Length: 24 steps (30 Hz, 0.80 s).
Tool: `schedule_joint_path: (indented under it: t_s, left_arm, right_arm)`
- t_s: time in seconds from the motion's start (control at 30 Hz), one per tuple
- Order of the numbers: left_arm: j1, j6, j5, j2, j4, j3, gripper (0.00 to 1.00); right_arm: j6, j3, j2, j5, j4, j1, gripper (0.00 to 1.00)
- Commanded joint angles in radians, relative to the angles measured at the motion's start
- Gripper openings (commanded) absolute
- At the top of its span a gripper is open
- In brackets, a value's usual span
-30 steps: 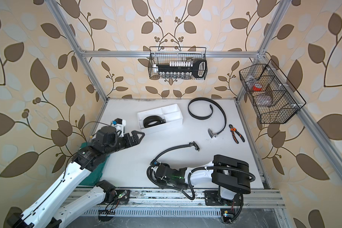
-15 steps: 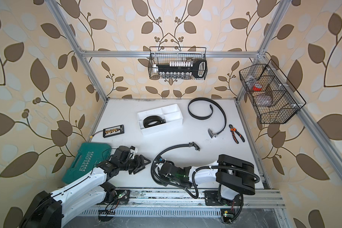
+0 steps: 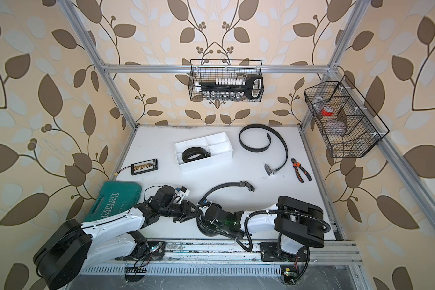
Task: Place the belts into the storage roll
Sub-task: Roll the belt at the center of the board.
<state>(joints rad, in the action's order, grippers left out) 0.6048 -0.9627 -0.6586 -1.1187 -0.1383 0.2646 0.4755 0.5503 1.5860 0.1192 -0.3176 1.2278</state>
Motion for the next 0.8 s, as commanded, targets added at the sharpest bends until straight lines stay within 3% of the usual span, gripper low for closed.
schedule_joint_path:
  t_s: [0.0, 0.37, 0.6, 0.77]
  left_arm:
    - [0.022, 0.049, -0.042, -0.053, -0.058, 0.022, 0.42]
    - [0.073, 0.069, -0.013, -0.193, -0.107, 0.082, 0.4]
    - [0.079, 0.051, 0.017, -0.194, -0.148, 0.07, 0.36]
    - [0.078, 0.031, 0.026, -0.155, -0.202, 0.038, 0.42]
  right_arm:
    - [-0.001, -0.018, 0.01, -0.025, -0.013, -0.005, 0.02]
    - [-0.017, -0.018, 0.017, -0.079, -0.035, -0.002, 0.02]
    - [-0.026, -0.017, 0.014, -0.098, -0.019, 0.011, 0.02]
    - [-0.01, -0.021, 0.009, -0.075, -0.006, 0.013, 0.02]
